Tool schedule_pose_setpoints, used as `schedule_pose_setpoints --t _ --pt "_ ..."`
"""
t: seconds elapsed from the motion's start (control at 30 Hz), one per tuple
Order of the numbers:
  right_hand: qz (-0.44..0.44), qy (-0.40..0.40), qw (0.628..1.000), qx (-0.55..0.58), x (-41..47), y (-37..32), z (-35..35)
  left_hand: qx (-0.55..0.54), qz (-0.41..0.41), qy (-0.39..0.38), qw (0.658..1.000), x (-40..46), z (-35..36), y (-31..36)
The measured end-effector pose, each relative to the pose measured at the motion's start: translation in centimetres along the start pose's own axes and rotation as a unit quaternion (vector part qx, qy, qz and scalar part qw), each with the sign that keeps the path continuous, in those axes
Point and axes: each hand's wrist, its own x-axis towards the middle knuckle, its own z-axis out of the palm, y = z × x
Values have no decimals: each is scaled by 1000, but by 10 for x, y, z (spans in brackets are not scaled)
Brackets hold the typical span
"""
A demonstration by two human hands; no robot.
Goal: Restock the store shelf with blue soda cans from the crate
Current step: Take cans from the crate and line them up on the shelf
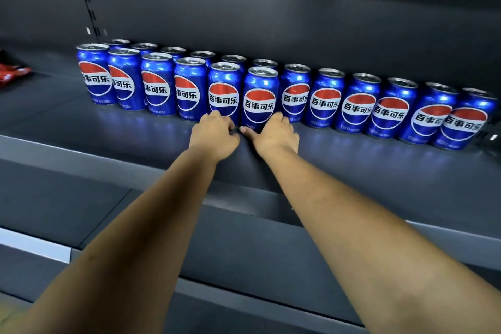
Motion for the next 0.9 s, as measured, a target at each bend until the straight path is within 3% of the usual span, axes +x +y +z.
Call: schedule_pose_setpoints --t 0.2,0.4,0.53,0.7,0.9 --pt "-17 16 999 48 -32 3 -32 -99 63 21 993 -28 -25 13" --pt "-81 -3 993 80 -104 -11 -76 -73 211 18 975 -89 -68 19" --pt "-143 -21 988 45 -171 -19 -90 -45 294 25 954 -144 -89 14" --pt "-214 12 971 -107 -250 -23 -103 -6 346 31 938 -218 -107 0" --pt "-282 4 947 -155 -335 -5 -88 64 416 14 907 -286 -95 -24"
